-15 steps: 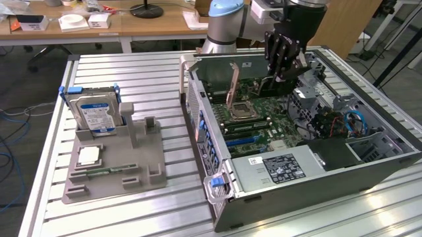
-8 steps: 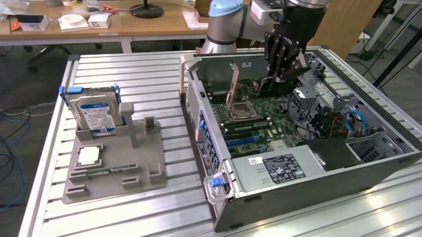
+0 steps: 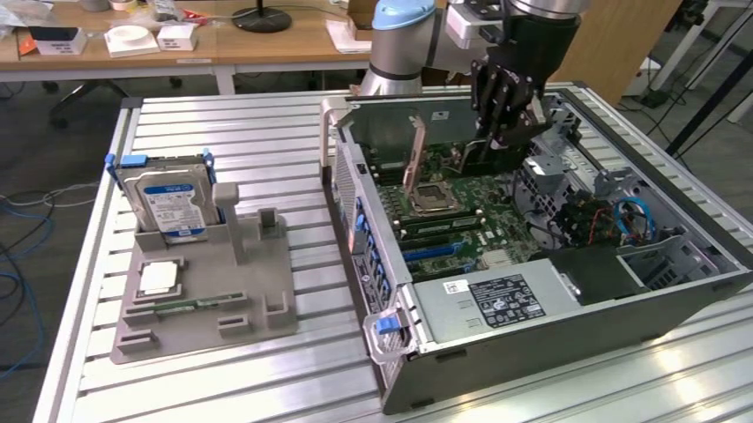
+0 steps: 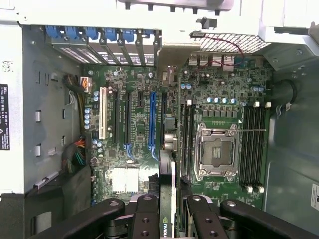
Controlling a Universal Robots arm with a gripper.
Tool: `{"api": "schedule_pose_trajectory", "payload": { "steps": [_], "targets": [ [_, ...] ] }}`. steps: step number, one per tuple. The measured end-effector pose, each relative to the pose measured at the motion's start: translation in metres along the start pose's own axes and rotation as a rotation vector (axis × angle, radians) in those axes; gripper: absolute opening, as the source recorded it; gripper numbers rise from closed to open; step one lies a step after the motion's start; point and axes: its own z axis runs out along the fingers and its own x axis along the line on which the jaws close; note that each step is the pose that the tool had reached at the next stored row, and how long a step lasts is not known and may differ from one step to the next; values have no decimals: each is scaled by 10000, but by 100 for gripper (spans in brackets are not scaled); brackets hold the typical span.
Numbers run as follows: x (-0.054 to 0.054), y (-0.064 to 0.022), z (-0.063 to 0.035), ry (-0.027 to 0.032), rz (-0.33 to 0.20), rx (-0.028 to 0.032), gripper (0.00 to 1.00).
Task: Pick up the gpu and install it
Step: 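Insert the gpu into the slot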
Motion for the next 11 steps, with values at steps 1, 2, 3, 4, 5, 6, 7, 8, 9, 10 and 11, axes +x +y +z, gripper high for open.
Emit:
{"api": "schedule_pose_trajectory", "payload": {
  "steps": [1,2,3,4,5,6,7,8,9,10,11],
  "targets": [
    [0,0,5,0,0,0,26],
    [0,0,10,0,0,0,26],
    [0,0,12,1,0,0,26],
    [0,0,15,1,0,0,26],
    [1,0,20,-1,0,1,26],
    [1,0,23,0,0,0,26],
    [1,0,26,0,0,0,26],
    [1,1,27,1,0,0,26],
    [1,1,29,2,0,0,26],
    [1,0,33,-1,0,1,26],
    [1,1,36,-1,1,1,26]
  ]
}}
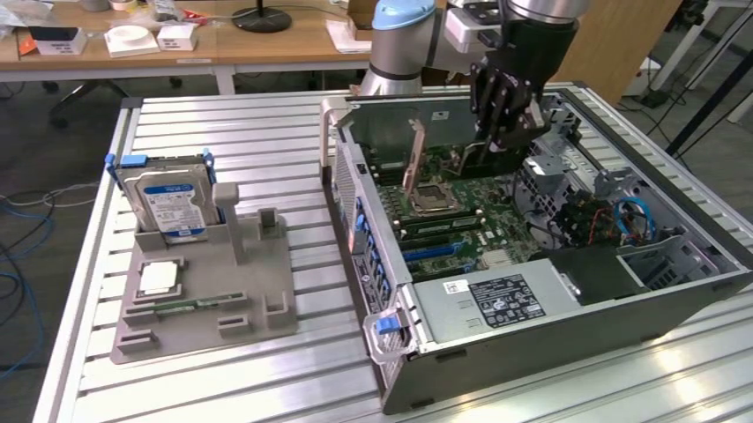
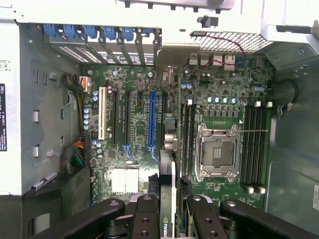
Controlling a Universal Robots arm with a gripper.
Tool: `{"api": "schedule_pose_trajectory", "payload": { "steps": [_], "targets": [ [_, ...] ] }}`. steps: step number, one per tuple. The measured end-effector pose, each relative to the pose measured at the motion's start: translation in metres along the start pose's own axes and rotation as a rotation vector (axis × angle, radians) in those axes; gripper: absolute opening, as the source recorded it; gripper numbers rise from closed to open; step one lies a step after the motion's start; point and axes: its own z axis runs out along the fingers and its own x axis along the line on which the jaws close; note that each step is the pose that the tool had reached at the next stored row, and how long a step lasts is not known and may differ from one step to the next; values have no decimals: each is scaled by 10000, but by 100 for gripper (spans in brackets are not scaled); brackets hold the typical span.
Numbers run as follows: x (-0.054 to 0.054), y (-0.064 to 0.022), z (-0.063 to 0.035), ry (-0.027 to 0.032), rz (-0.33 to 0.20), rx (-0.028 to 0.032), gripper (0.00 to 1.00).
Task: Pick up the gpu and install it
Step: 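Insert the gpu into the slot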
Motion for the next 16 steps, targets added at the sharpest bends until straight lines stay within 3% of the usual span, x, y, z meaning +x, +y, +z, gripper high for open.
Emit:
{"api": "schedule_pose_trajectory", "payload": {
  "steps": [16],
  "targets": [
    [18,0,40,0,0,0,26]
  ]
}}
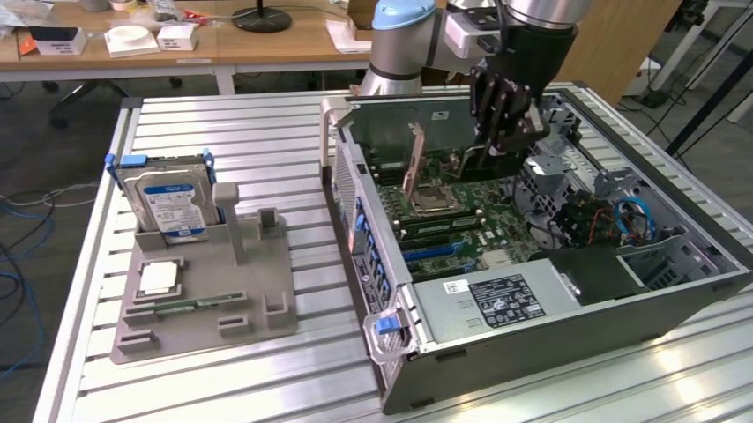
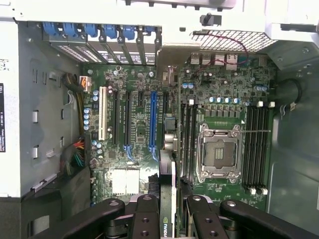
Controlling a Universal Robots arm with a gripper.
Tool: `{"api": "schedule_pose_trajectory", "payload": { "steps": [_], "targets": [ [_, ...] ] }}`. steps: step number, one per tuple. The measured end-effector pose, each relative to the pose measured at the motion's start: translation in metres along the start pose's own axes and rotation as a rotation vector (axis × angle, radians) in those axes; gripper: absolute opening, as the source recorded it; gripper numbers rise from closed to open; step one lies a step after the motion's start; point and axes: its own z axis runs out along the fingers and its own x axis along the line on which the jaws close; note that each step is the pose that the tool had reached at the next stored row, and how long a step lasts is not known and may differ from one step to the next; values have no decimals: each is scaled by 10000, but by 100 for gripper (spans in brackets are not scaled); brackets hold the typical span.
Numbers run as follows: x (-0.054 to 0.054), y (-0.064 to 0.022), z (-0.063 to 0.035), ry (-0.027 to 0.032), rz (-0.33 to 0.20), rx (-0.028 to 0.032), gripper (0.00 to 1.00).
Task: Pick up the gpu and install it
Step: 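Insert the gpu into the slot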
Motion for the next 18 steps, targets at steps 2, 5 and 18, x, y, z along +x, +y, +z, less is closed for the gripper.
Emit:
{"api": "schedule_pose_trajectory", "payload": {
  "steps": [2,5,18],
  "targets": [
    [2,0,7,0,0,0,26],
    [3,0,17,1,0,-1,26],
    [19,3,44,2,0,-1,26]
  ]
}}
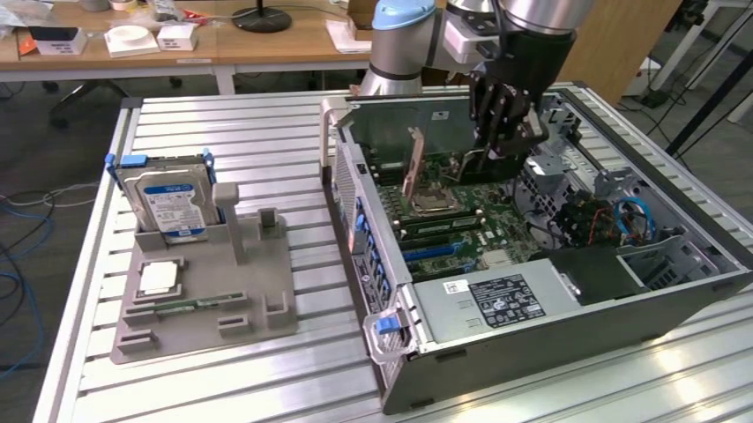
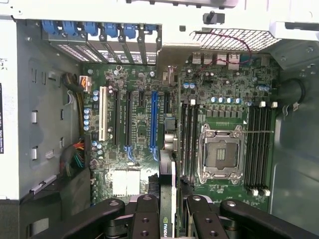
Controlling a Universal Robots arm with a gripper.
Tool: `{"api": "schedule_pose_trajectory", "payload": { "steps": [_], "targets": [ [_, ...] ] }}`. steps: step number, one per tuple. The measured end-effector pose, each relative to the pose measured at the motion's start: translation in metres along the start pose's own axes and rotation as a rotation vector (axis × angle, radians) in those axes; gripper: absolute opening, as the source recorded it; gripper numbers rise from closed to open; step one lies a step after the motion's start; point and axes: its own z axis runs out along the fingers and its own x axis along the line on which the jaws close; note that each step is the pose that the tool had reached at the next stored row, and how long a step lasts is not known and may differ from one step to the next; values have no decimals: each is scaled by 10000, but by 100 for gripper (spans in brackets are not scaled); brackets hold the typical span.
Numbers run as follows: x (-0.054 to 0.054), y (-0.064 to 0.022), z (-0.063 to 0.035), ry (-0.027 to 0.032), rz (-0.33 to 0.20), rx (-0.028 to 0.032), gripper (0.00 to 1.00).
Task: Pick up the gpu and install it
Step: 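Insert the gpu into the slot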
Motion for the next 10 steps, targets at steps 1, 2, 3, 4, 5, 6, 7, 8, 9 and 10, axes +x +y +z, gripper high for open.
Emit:
{"api": "schedule_pose_trajectory", "payload": {
  "steps": [1,2,3,4,5,6,7,8,9,10],
  "targets": [
    [4,0,6,-1,6,1,26],
    [7,0,13,-3,19,2,26],
    [10,0,19,-2,28,2,26],
    [14,0,24,0,39,1,26],
    [18,0,29,1,59,2,26],
    [21,1,35,1,85,2,26],
    [25,1,39,2,112,2,26],
    [30,1,44,2,142,3,26],
    [33,1,51,1,177,4,26],
    [36,1,59,-1,215,6,26]
  ]
}}
